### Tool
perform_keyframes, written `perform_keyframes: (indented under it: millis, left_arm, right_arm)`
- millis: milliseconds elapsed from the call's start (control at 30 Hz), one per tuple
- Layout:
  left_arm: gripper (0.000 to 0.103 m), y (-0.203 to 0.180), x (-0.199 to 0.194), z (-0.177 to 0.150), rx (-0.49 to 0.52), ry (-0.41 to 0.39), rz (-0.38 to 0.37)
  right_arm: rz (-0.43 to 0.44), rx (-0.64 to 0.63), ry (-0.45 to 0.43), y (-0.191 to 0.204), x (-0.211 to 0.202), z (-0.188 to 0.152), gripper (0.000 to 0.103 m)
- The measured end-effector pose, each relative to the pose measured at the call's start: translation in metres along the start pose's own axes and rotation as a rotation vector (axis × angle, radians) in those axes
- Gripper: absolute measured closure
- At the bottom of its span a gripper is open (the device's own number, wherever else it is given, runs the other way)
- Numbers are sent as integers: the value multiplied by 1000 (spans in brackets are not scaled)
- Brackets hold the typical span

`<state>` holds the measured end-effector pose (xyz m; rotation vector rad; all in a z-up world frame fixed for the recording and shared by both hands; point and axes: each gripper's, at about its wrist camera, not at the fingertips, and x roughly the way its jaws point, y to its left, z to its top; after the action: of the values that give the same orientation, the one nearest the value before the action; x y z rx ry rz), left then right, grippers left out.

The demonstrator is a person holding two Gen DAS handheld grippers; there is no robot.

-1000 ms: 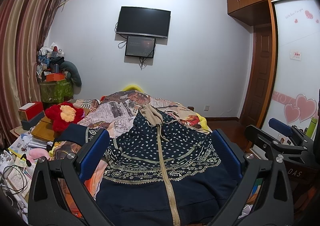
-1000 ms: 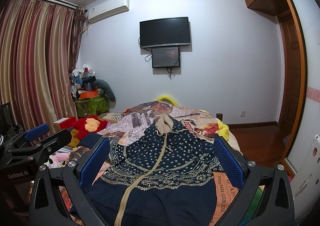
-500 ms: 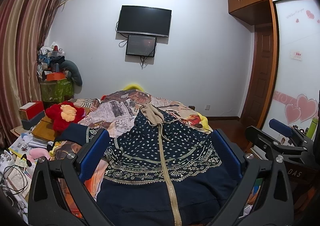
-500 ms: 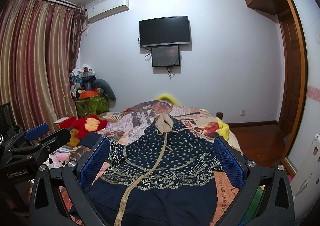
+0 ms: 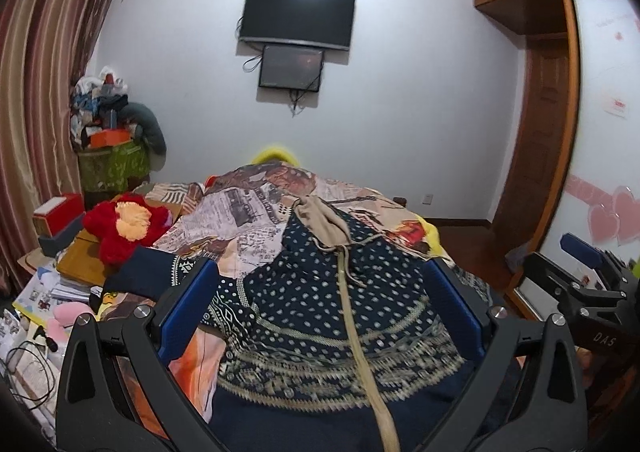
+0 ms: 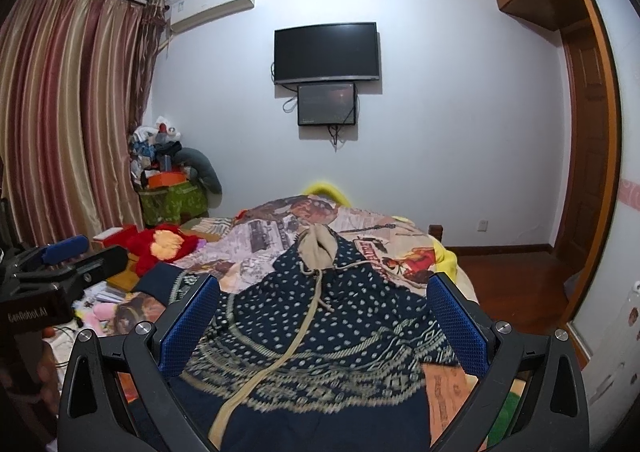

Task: Fold large clothes

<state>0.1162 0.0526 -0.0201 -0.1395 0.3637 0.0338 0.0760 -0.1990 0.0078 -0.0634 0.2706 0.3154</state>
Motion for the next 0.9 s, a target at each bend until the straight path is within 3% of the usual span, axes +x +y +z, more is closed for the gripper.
perform_keyframes:
  millis: [367,500,733,900]
  left_arm:
    - [0,71,126,40,-50,107,111]
    - [0,96,169,45,-53,155,100]
    - [0,153,238,20,-78,248,253]
    - [0,199,277,-21,-84,430,336]
  right_arm:
    - [-26,-24,119,-35,145,31,0]
    - [-15,-12,174,-52,200,36,0]
    - [34,51,323,-73,286,22,0]
    - [77,79,470,-69,345,-7,0]
